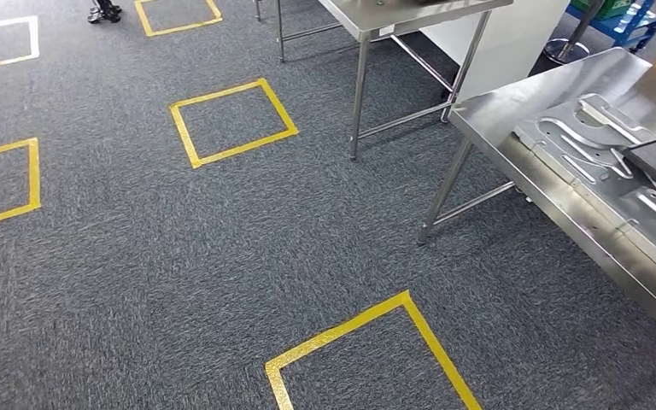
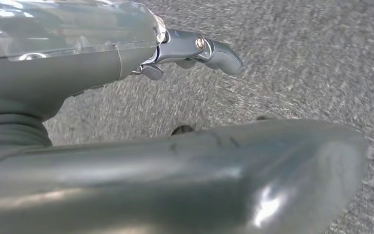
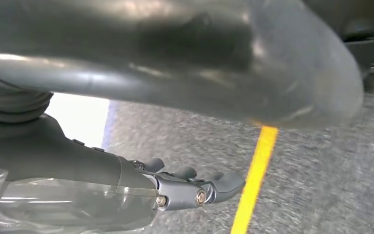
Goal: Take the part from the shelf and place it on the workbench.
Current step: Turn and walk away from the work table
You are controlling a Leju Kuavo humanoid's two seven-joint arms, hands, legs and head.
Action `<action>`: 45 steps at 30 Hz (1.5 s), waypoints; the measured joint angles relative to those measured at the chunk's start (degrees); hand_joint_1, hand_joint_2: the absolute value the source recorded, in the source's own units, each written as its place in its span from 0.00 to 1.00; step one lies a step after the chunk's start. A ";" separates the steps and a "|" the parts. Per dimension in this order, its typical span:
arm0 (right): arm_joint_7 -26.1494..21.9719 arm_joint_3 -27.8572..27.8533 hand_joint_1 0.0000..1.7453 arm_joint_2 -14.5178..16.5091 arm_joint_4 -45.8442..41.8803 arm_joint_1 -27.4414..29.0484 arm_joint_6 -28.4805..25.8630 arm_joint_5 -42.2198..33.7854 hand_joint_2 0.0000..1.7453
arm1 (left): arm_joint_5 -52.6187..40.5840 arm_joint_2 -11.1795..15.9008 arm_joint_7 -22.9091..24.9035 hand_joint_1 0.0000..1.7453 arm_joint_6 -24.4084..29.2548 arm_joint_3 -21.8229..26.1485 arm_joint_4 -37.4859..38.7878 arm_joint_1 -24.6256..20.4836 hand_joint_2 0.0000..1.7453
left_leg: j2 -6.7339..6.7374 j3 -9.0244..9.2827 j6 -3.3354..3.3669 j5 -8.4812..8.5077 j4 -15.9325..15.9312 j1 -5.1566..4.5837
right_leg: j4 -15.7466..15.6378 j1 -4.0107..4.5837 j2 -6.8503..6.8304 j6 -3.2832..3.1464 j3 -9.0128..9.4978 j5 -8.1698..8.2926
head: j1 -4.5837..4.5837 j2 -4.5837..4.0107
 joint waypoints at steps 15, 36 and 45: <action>0.09 0.51 0.00 -0.51 0.37 0.80 0.63 -0.69 0.00 | 0.51 -0.27 -1.31 0.00 -0.82 0.32 0.00 0.06 0.00 | 0.21 -7.77 -3.19 -6.75 14.70 0.23 | -14.75 -0.03 -0.65 -2.85 6.33 8.51 | -0.09 0.00; -0.20 -1.62 0.00 -1.43 0.43 1.25 0.20 -3.59 0.00 | -1.62 -0.21 -1.41 0.00 -4.20 -0.69 -0.02 0.30 0.00 | -3.83 -0.48 -0.67 0.53 0.56 -0.23 | -10.73 -0.59 3.07 -0.27 5.48 6.94 | -0.04 0.00; -1.28 -2.48 0.00 -1.52 0.54 1.50 -0.03 -4.00 0.00 | -4.74 -0.46 -0.50 0.00 -3.96 -2.34 0.00 0.48 0.00 | -0.05 -6.96 -2.98 -5.81 12.59 -0.22 | -14.66 -0.17 -0.42 -3.23 6.39 8.39 | -0.11 0.00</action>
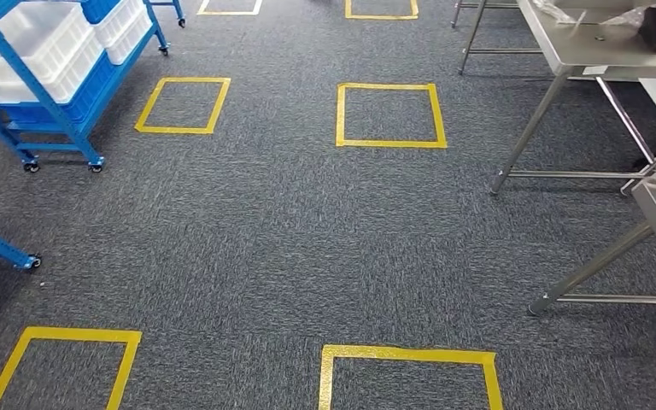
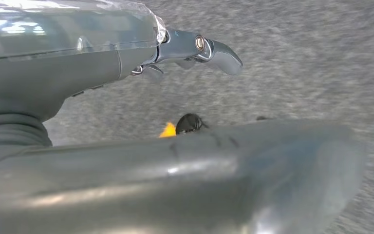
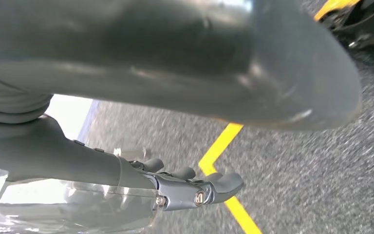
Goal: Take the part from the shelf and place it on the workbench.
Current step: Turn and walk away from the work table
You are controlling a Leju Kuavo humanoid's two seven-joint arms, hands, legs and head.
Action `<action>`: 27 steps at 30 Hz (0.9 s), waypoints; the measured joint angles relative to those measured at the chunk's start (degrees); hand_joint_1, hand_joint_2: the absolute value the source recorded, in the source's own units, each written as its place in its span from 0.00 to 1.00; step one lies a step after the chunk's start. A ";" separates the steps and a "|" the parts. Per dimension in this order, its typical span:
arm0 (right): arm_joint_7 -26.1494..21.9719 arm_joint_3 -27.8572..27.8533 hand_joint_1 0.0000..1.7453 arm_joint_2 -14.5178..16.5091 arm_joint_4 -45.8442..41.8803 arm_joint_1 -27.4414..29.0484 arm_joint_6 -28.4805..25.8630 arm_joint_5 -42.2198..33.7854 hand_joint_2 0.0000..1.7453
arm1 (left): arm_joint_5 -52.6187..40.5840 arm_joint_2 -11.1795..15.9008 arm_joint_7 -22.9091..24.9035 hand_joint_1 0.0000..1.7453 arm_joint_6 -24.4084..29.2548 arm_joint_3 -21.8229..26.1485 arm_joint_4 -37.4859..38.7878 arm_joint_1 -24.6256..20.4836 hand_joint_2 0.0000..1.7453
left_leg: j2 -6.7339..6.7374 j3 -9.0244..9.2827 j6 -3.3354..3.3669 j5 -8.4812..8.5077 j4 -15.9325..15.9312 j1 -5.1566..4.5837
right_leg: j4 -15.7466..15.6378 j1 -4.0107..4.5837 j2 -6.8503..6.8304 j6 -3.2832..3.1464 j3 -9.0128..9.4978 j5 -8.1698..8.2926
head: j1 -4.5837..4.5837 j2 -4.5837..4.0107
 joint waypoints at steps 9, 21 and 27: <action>-0.61 0.00 0.00 -0.13 0.03 -0.25 0.11 1.03 0.00 | -1.24 0.29 3.67 0.00 1.15 -1.63 0.00 -0.33 0.00 | 5.59 7.66 1.10 4.64 -11.85 -0.77 | 0.22 0.90 -6.05 1.17 0.77 -0.78 | 0.04 0.00; -0.01 -1.01 0.00 -0.41 0.05 -0.19 0.22 0.68 0.00 | -0.60 -0.20 -0.43 0.00 0.43 -1.78 0.00 -0.26 0.00 | -3.33 7.53 2.29 5.69 -12.29 -0.16 | 6.34 -0.12 2.79 2.43 -2.73 -1.68 | 0.10 0.00; 0.12 -1.40 0.00 -0.47 0.12 -0.52 0.25 0.68 0.00 | -0.60 -0.30 -0.70 0.00 0.36 -2.01 0.00 0.06 0.00 | -4.61 6.24 0.39 5.39 -11.28 -0.10 | 0.76 -0.13 2.97 1.06 -0.76 0.31 | 0.04 0.00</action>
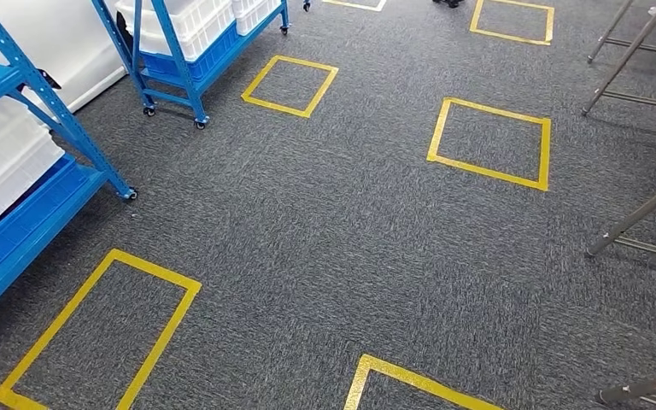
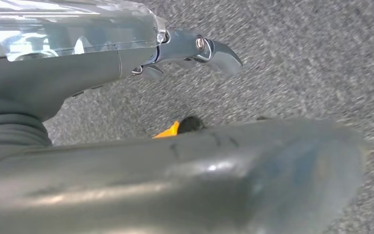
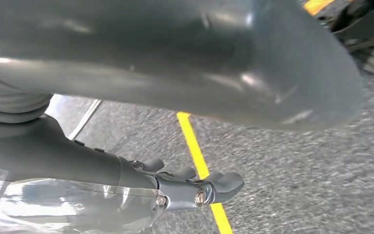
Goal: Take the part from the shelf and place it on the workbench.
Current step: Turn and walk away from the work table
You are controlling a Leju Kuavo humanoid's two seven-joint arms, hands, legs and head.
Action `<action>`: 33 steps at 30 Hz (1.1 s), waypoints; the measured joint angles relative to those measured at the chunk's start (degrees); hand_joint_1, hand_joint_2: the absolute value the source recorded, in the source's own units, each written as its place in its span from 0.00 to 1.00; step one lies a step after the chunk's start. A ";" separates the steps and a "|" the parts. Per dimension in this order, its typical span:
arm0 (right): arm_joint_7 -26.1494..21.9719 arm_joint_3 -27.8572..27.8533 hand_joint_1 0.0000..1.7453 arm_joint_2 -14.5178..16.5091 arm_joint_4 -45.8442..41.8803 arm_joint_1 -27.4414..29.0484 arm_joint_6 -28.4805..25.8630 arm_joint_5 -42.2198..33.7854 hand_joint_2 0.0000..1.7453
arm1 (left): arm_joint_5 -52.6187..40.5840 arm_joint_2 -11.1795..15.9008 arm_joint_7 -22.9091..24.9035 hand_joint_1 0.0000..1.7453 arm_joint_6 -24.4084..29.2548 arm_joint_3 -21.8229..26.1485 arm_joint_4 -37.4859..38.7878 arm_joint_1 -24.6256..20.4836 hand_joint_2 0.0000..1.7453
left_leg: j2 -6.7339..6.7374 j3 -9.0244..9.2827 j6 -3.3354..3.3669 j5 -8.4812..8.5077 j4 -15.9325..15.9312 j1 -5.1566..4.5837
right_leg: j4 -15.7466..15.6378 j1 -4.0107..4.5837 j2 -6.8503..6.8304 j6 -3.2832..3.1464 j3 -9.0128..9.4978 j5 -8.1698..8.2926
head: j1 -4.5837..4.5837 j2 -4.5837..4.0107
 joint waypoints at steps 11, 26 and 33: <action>0.11 -1.20 0.00 -0.11 0.00 0.45 -0.81 -1.12 0.00 | -1.01 -0.03 -2.46 0.00 -2.94 -1.00 0.00 0.14 0.00 | 9.72 1.16 0.18 -0.69 0.29 -0.28 | -0.24 0.77 -7.84 -0.49 0.84 -0.64 | -0.01 0.00; 0.26 -3.30 0.00 -0.34 0.03 1.01 -1.17 -2.62 0.00 | -2.68 -0.32 -3.84 0.00 -5.22 -2.62 0.00 0.85 0.00 | 0.33 1.01 1.08 0.26 -0.34 0.19 | 2.28 -0.51 0.98 1.57 -1.20 -0.20 | 0.05 0.00; 0.78 -4.08 0.00 -0.26 0.07 0.98 -1.20 -2.89 0.00 | -3.58 -0.27 -4.09 0.00 -5.16 -3.65 0.00 1.14 0.00 | 3.73 -2.78 -0.93 -3.83 6.31 0.27 | 0.73 -0.23 -2.21 -0.85 -1.16 0.45 | -0.03 0.00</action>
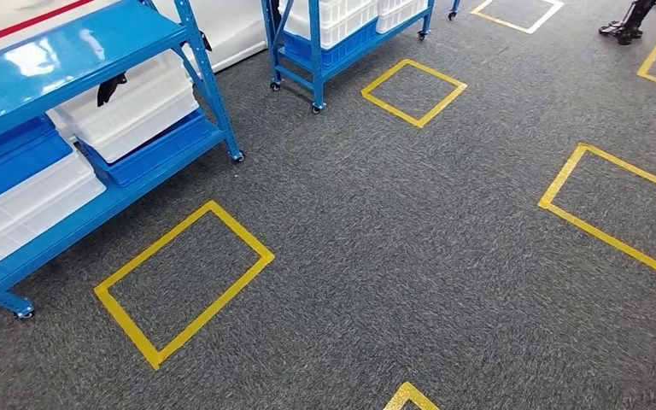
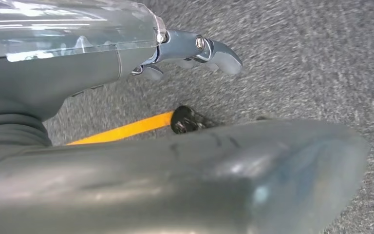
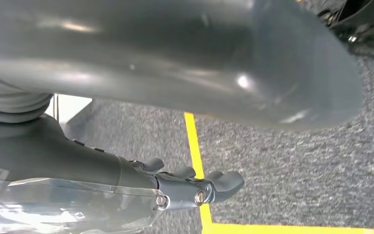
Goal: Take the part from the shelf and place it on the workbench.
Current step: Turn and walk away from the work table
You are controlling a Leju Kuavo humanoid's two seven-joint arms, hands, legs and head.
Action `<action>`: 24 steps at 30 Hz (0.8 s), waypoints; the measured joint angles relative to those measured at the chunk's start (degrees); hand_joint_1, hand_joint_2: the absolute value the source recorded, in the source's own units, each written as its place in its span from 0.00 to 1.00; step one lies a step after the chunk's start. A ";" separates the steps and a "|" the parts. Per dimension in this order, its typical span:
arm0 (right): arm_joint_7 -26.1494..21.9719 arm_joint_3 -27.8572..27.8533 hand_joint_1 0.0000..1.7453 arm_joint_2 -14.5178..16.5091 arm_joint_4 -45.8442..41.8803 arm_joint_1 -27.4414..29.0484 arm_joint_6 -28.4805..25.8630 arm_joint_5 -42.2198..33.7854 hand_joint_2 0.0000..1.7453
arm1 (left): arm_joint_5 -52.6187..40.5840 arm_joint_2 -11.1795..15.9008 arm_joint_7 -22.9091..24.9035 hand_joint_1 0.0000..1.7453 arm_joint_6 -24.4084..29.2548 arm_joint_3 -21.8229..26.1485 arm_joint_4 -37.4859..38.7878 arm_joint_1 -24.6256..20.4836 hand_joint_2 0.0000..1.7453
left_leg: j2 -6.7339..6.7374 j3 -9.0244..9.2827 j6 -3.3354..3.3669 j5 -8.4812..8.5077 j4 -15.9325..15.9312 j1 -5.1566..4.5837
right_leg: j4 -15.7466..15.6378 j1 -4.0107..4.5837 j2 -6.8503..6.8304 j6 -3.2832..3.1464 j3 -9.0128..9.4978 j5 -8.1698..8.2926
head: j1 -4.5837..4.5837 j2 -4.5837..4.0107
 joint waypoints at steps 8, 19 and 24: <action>-0.03 -0.22 0.00 -0.03 0.01 0.23 -0.39 0.18 0.00 | -0.16 0.03 -0.07 0.00 0.49 -0.21 -0.01 -0.10 0.00 | 5.23 3.98 1.42 1.90 -4.19 -0.82 | 0.07 1.04 -5.70 -0.05 0.22 -0.30 | -0.01 0.00; 0.03 -0.39 0.00 -0.14 -0.05 0.12 -0.13 0.50 0.00 | 0.11 -0.04 0.02 0.00 1.05 -0.19 0.00 -0.05 0.00 | -0.01 5.24 3.58 4.35 -8.59 -0.39 | 15.28 0.16 -0.11 2.85 -6.55 -7.45 | 0.07 0.00; 0.02 -0.48 0.00 -0.31 0.05 0.39 0.01 1.16 0.00 | 0.63 -0.09 0.24 0.00 1.72 -0.19 0.00 -0.10 0.00 | -3.74 4.67 2.31 3.66 -7.04 -0.21 | 1.11 -0.58 4.36 2.72 -0.42 0.25 | 0.07 0.00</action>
